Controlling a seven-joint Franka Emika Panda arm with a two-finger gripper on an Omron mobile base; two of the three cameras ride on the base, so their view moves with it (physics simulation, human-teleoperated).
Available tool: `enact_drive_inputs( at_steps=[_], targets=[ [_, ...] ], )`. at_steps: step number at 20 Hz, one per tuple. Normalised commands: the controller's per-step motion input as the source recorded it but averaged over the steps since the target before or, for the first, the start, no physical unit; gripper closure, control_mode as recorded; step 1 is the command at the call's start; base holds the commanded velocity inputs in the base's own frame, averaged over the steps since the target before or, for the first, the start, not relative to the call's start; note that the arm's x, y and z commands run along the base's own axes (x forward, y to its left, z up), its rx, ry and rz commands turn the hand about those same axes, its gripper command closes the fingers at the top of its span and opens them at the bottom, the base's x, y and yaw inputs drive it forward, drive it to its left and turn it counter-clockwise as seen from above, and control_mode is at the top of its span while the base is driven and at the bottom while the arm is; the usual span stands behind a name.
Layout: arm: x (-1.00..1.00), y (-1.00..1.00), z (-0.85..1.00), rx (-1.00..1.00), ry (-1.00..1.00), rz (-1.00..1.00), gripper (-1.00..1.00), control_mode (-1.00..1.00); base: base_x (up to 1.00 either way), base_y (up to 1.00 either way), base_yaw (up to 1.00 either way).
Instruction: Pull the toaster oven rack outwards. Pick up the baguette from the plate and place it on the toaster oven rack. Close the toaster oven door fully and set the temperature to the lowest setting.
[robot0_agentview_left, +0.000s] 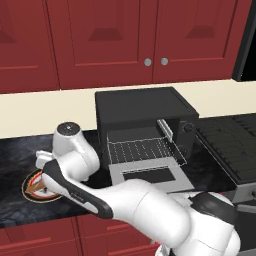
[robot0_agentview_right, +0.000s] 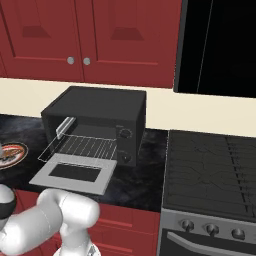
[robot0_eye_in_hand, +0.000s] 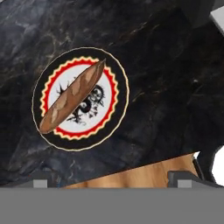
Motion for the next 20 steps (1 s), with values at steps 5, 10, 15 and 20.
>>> enact_drive_inputs(
  at_steps=[5,10,15,20],
  targets=[
    [0.42,0.18,-0.31,-0.05,0.02,0.00,-1.00,-1.00,0.00,0.00,0.00],
    [0.28,0.01,-0.41,-0.10,0.00,0.00,-1.00,-1.00,0.00,0.00,0.00],
    [0.26,0.05,-0.43,-0.01,0.00,0.00,-1.00,-1.00,0.00,0.00,0.00],
    [0.28,0.02,-0.24,0.00,0.00,0.00,-1.00,-1.00,0.00,0.00,0.00]
  ],
)
